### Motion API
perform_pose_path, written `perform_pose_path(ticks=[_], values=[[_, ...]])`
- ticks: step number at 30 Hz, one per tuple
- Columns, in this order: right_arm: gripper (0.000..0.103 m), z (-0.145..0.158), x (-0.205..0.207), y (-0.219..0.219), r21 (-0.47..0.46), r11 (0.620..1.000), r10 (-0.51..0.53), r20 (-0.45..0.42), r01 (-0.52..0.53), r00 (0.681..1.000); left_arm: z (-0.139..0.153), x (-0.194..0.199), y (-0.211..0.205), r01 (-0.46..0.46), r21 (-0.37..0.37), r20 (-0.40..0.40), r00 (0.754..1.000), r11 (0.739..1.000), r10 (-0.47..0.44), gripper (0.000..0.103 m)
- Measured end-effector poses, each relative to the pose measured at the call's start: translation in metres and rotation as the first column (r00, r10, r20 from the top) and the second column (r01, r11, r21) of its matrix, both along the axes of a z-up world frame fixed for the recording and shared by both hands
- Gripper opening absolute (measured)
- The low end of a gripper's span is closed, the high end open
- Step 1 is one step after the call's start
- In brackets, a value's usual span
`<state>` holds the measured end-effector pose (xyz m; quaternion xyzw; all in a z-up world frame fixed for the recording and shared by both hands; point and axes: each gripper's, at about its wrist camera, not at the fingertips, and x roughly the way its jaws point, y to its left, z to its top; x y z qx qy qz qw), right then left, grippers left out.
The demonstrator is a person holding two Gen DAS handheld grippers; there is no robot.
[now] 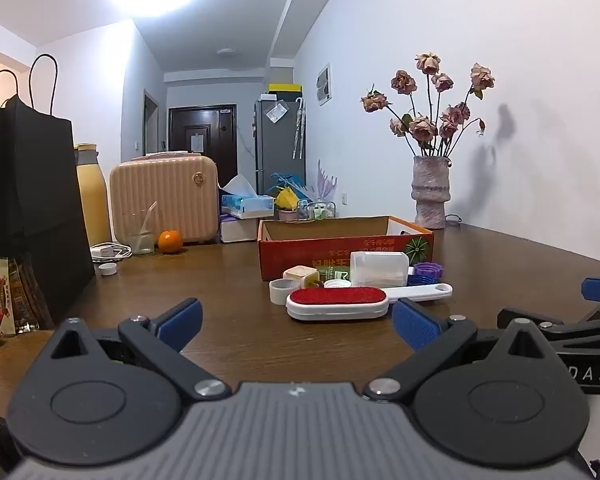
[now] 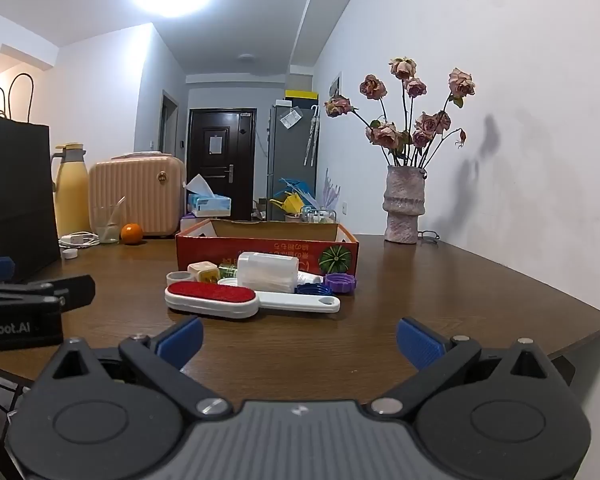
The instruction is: Organize rigid objects
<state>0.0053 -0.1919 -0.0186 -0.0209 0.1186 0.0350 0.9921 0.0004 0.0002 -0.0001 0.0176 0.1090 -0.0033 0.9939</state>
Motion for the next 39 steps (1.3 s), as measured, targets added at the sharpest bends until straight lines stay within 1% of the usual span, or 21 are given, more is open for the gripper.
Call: perform_pose_path(ticks=[1,9,18,22,39], values=[[0.103,-0.0003,-0.0002,0.0,-0.001,1.0,0.0,0.0,0.0,1.0,-0.0003,-0.0008,-0.0007,-0.003,0.013,0.017,1.0,1.0,0.003,0.103],[0.103,-0.0005,-0.0005,0.0013,-0.008,1.0,0.0,-0.005,0.0,1.0,-0.0004,-0.003,-0.0036,-0.006,0.012,0.018,1.0,1.0,0.006,0.103],[0.103,-0.0018,0.0012,0.0004,-0.006,1.0,-0.002,-0.01,0.002,1.0,-0.0033,0.0037,-0.0014,0.01,0.004,-0.023,1.0,1.0,-0.01,0.103],[0.103,-0.0021,0.0009,0.0003,-0.008,1.0,-0.003,-0.011,0.003,1.0,-0.0072,-0.0035,-0.008,0.01,0.007,-0.021,1.0,1.0,-0.01,0.103],[0.103,-0.0027,-0.0011,0.001,-0.009,1.0,-0.002,-0.013,0.002,1.0,-0.0068,0.0014,-0.0056,0.014,0.003,-0.028,1.0,1.0,-0.014,0.103]])
